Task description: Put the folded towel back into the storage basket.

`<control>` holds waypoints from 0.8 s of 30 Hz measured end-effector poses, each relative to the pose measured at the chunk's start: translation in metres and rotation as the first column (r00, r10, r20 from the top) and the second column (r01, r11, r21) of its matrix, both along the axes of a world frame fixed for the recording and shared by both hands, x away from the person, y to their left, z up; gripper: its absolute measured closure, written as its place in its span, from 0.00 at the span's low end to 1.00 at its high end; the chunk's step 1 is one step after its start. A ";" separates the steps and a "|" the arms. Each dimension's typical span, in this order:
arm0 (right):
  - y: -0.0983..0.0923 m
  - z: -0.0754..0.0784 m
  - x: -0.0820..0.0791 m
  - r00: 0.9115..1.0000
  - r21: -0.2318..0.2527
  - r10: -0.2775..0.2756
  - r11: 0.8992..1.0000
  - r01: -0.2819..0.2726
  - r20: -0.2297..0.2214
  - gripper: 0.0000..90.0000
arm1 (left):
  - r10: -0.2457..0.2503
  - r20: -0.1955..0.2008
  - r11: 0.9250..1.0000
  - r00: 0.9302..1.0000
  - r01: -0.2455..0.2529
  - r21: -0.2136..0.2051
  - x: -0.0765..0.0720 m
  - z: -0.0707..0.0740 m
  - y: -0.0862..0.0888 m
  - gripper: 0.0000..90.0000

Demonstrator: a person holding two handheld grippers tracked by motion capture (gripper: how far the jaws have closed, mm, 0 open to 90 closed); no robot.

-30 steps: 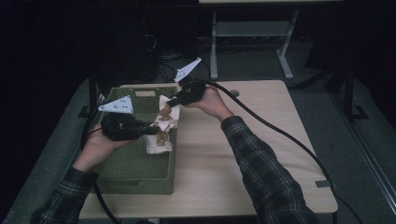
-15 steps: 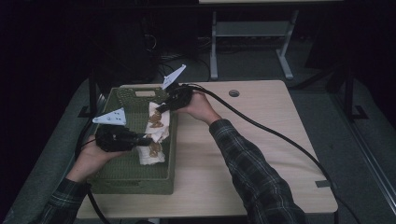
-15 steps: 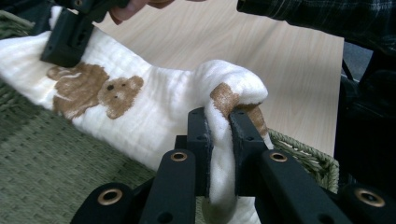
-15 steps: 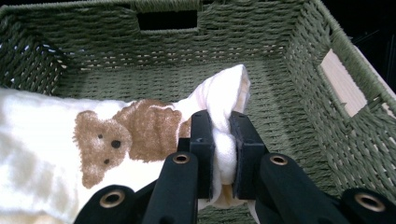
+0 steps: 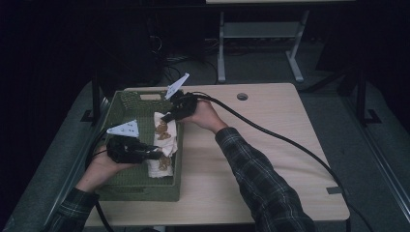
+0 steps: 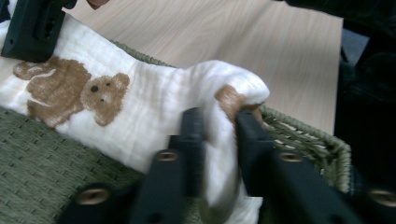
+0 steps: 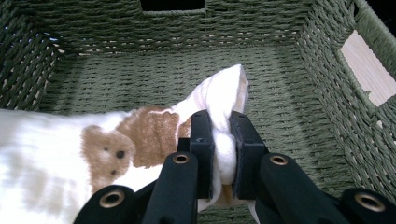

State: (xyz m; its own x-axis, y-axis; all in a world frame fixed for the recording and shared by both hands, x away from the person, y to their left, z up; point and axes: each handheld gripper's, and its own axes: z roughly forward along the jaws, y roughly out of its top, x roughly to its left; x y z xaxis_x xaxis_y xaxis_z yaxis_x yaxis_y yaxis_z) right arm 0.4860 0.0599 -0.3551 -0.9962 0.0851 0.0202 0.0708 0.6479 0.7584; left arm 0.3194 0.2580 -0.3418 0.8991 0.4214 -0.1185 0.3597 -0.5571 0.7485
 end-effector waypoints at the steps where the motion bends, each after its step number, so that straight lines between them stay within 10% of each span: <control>1: 0.000 -0.001 0.000 1.000 -0.002 -0.002 1.000 0.002 -0.001 0.90 | 0.004 0.000 1.000 1.000 -0.004 0.000 0.001 -0.001 -0.001 0.70; 10: 0.000 -0.003 0.007 1.000 0.005 -0.019 1.000 0.019 0.002 0.90 | 0.049 0.024 0.998 0.998 -0.049 -0.026 0.007 -0.001 0.001 0.46; 24: -0.001 0.000 0.040 0.998 0.044 -0.066 0.997 0.066 0.005 0.90 | 0.063 0.033 0.997 0.997 -0.061 -0.053 0.017 0.000 -0.007 0.40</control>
State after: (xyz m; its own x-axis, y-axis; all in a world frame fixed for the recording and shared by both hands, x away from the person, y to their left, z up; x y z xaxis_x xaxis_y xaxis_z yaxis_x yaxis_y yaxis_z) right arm 0.5256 0.0592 -0.3553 -0.9885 0.1498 0.0195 0.1076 0.6078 0.7867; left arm 0.3364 0.2515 -0.3415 0.8753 0.4707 -0.1107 0.3657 -0.4946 0.7884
